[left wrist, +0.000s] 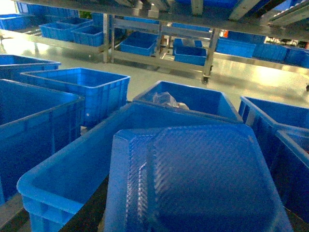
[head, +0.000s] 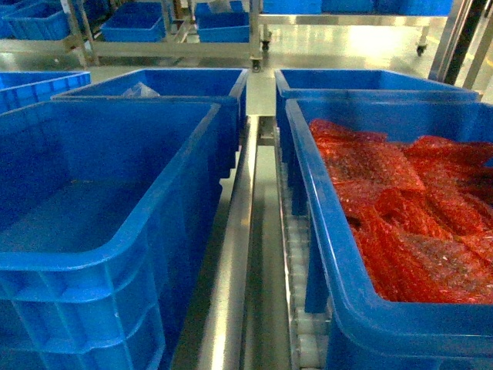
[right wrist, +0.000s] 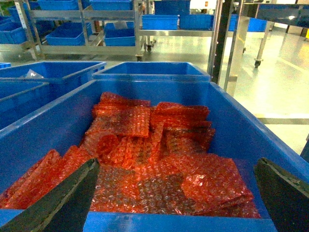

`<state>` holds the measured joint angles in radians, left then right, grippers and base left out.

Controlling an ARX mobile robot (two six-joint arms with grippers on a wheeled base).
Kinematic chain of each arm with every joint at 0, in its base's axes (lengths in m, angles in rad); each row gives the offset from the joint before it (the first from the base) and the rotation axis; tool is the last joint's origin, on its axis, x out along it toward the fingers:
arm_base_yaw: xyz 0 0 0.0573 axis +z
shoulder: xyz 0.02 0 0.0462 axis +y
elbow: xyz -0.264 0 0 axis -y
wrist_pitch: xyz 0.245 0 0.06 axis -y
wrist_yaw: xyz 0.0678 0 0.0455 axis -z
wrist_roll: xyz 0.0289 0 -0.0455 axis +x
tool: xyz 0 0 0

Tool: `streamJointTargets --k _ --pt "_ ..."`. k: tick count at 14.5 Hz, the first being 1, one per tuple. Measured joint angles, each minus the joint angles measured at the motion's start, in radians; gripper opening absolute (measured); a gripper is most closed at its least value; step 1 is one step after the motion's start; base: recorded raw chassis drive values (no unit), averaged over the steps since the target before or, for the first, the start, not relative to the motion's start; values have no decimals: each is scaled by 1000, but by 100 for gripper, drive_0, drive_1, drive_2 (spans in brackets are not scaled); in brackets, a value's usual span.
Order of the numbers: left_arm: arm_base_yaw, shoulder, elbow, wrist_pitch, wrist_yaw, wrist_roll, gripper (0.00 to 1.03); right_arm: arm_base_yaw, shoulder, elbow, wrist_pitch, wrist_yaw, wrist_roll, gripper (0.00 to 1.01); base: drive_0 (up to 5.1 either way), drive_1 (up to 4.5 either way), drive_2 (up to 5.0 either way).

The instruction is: Pick blue part to blue bin on bottom shelf

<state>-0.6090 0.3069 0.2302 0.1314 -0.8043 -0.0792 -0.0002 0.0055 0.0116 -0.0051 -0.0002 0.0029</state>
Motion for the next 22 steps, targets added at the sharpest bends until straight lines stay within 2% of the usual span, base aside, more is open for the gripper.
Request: streamJointTargets --k 17,18,19,20,21,22 --pt "0 0 0 -1 0 0 44 0 0 0 0 0 0 98 0 0 0" --pt "-18 24 45 -161 -66 -29 44 0 0 0 0 0 0 98 0 0 0" --pt "-28 57 72 -238 -98 -43 44 0 0 0 0 0 0 98 0 0 0" --pt "-20 73 66 -209 -66 -37 44 0 0 0 0 0 0 98 0 0 0" --pt "202 317 86 20 224 -47 44 0 0 0 0 0 0 98 0 0 0" --pt "369 704 200 266 523 -70 50 0 0 0 0 0 0 98 0 0 0"
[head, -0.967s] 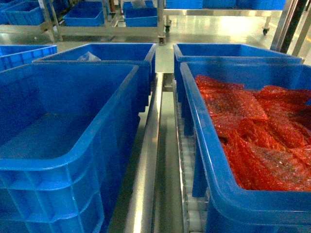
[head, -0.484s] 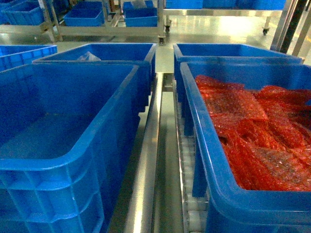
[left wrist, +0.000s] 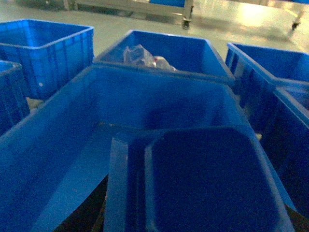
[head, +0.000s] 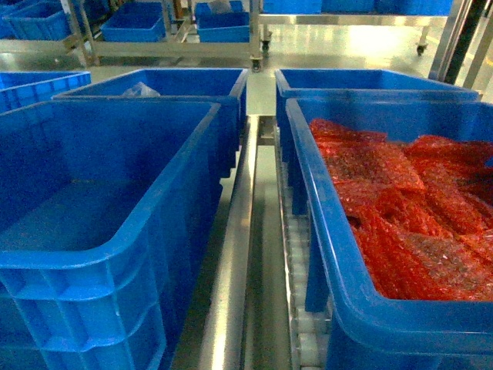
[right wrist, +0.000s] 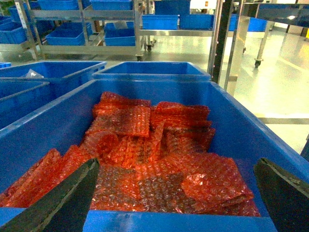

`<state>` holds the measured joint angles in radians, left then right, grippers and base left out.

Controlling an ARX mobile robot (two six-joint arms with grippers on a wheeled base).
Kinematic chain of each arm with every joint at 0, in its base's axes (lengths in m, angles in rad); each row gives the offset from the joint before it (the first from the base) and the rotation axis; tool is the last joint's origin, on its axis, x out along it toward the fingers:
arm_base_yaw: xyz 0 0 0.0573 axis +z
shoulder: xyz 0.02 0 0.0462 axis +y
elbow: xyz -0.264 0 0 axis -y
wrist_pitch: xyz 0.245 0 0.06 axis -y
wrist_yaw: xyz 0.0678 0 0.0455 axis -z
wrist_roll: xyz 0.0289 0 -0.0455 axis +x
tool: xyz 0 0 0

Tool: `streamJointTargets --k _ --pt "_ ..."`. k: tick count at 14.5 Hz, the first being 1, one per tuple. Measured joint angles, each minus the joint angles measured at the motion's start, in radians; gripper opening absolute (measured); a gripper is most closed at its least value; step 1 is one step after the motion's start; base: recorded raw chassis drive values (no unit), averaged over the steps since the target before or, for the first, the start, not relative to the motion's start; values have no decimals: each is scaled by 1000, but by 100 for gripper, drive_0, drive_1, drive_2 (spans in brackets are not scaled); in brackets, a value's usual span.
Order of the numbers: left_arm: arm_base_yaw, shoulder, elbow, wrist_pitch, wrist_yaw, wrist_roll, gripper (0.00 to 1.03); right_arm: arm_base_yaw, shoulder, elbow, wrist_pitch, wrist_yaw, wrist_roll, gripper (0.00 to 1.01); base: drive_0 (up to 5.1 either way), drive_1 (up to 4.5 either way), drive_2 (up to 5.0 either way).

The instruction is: Pick blue part to blue bin on bottom shelf

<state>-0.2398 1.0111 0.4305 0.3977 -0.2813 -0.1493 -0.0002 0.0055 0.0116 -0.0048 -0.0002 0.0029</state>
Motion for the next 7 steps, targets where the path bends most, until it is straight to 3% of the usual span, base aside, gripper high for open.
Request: streamJointTargets --k 1,2,3,4,5,7 --pt "8 106 44 32 -6 0 87 0 0 0 0 0 0 98 0 0 0" --pt "41 96 -48 285 75 73 82 0 0 0 0 0 0 98 0 0 0" --pt "103 -30 -196 343 137 129 45 0 0 0 0 0 0 98 0 0 0" --pt "143 -153 -283 304 182 132 8 0 0 0 0 0 0 98 0 0 0" --pt "148 -170 -293 297 187 132 3 0 0 0 0 0 0 98 0 0 0" --pt "160 -205 -310 277 201 132 2 0 0 0 0 0 0 98 0 0 0"
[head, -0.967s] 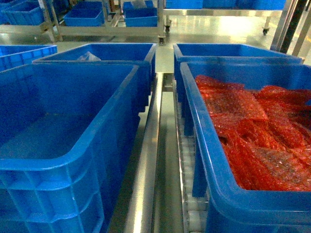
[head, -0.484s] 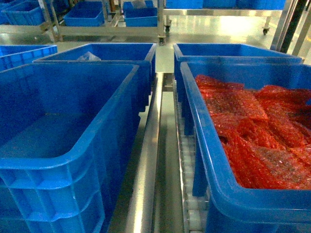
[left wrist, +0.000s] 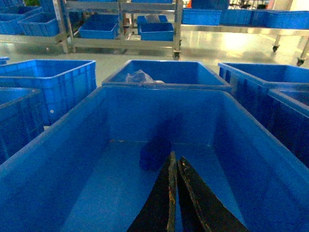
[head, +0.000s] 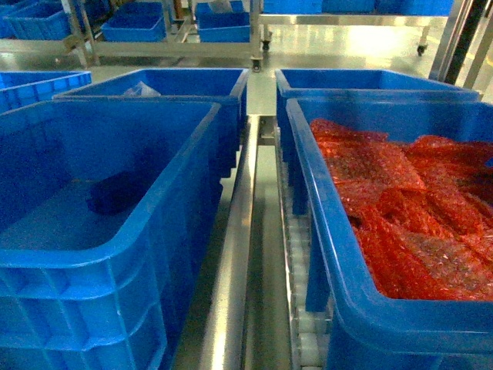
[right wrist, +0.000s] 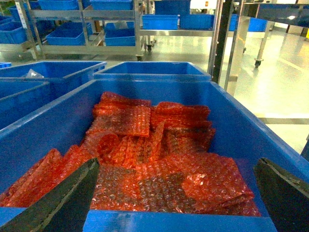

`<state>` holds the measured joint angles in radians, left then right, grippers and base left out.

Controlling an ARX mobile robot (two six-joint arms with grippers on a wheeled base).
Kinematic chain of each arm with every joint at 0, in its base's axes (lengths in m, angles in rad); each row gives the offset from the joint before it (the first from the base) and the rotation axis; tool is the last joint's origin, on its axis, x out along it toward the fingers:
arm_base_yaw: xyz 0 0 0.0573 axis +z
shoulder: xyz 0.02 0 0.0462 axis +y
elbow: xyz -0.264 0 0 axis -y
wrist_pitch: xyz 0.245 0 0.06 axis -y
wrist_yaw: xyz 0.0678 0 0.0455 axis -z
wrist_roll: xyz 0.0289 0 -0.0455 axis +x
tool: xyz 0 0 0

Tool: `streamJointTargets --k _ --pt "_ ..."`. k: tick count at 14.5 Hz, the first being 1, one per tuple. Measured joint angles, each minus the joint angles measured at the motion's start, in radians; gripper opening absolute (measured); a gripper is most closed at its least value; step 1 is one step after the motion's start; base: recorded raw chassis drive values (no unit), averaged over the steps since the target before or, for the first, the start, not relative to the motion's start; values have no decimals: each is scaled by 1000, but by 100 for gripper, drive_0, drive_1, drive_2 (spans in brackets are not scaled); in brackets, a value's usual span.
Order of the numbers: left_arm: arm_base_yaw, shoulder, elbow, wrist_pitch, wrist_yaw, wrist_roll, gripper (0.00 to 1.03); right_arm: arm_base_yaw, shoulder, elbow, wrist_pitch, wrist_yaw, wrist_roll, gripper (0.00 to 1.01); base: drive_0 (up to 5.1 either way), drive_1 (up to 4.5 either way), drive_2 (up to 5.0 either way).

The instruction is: Pick blue part to blue bin on bottom shelf

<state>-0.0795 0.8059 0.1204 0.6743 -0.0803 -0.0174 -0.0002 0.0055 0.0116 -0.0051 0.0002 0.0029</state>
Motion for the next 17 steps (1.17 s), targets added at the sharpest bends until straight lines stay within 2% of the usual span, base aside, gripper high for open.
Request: streamJointTargets --k 4,7,17 --pt "62 -43 -20 -25 67 1 2 0 0 0 0 0 0 98 0 0 0" --pt "85 -77 -32 -44 66 0 2 0 0 0 0 0 0 98 0 0 0" --pt "79 -197 -69 -130 80 0 2 0 0 0 0 0 0 98 0 0 0"
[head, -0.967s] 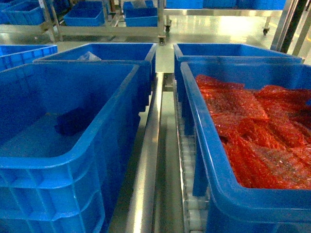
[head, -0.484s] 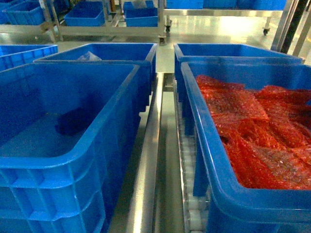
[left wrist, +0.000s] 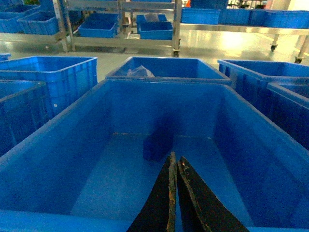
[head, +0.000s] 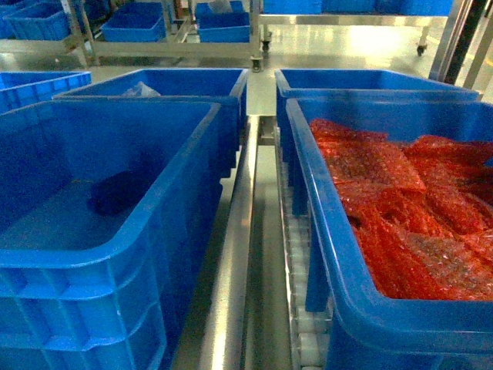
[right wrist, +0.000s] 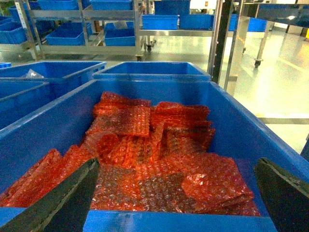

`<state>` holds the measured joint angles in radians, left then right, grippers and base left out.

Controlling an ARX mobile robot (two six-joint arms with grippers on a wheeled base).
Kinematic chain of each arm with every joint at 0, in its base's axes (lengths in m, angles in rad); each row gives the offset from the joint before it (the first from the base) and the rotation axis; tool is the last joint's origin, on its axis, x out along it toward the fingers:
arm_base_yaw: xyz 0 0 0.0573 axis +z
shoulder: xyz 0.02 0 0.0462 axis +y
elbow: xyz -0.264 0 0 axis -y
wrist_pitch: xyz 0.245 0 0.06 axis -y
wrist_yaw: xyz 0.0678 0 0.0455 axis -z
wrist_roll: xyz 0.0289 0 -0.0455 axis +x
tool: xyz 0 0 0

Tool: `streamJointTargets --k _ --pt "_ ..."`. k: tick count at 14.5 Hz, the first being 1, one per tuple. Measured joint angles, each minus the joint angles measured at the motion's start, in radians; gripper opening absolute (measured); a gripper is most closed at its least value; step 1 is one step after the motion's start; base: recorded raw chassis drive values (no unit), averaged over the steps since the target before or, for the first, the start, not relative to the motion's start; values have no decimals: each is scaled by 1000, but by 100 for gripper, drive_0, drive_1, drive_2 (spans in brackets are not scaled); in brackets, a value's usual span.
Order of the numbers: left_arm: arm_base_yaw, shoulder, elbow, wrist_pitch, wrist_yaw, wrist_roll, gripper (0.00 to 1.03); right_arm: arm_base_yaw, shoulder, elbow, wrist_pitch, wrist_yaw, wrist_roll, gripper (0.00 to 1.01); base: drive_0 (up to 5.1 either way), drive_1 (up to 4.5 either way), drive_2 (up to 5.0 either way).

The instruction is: Pick blue part to blue bin on bottom shelf

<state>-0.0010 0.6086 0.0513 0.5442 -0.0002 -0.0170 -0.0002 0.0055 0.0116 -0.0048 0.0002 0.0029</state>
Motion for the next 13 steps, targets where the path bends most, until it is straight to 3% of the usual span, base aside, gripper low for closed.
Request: streamJointTargets --k 2,5,10,11,13 --pt "0 -29 -37 38 0 0 2 0 0 0 0 0 0 98 0 0 0" --pt "0 -326 -40 -264 0 0 2 0 0 0 0 0 0 98 0 0 0" --pt "0 -437 -40 -371 0 0 2 0 0 0 0 0 0 98 0 0 0" --pt "0 -517 -40 -497 -1 0 2 0 0 0 0 0 0 98 0 0 0" --pt "0 -600 -34 -531 -5 1 2 0 0 0 0 0 0 98 0 0 0"
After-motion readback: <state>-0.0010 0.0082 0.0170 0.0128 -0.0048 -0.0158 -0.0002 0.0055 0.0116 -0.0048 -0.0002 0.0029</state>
